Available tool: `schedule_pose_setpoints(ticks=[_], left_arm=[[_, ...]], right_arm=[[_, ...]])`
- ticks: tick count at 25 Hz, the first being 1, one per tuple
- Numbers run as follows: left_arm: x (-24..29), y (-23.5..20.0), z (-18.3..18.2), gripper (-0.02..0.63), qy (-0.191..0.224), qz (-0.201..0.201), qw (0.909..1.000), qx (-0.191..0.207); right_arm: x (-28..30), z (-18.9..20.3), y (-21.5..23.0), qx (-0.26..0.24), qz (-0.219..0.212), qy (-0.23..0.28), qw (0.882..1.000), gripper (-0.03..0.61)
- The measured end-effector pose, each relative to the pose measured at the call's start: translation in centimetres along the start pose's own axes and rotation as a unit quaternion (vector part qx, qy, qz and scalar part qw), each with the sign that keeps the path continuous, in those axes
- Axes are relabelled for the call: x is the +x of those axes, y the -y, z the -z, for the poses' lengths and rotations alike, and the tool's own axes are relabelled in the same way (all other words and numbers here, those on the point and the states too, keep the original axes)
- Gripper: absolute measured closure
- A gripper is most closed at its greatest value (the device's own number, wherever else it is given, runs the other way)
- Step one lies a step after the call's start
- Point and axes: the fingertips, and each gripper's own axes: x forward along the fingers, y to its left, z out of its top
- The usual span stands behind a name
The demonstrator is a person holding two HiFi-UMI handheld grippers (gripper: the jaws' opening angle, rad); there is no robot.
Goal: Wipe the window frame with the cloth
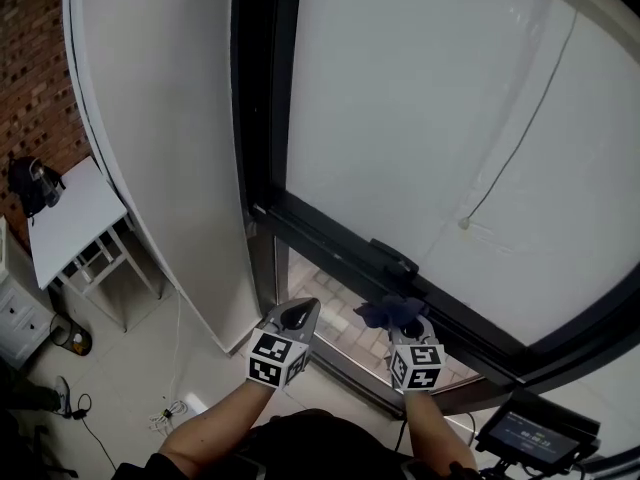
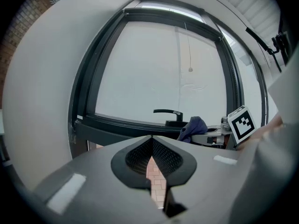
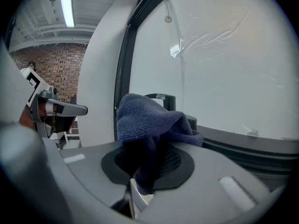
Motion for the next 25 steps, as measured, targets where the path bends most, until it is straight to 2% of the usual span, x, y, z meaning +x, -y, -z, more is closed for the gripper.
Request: schedule_pose_setpoints(ticks=[10, 25], left_arm=[[-2.0, -5.3, -0.1, 0.62, 0.011, -0.014, 0.9998, 0.005], [-2.5, -9.8, -0.4, 0.62, 0.008, -0.024, 0.9996, -0.011]], right_arm=[[3.5, -1.0, -2.7, 0.003, 0.01, 0.007, 1.0, 0.52], [7.9, -2.4, -6.0, -0.002, -0.013, -0.002, 1.0, 0.519]])
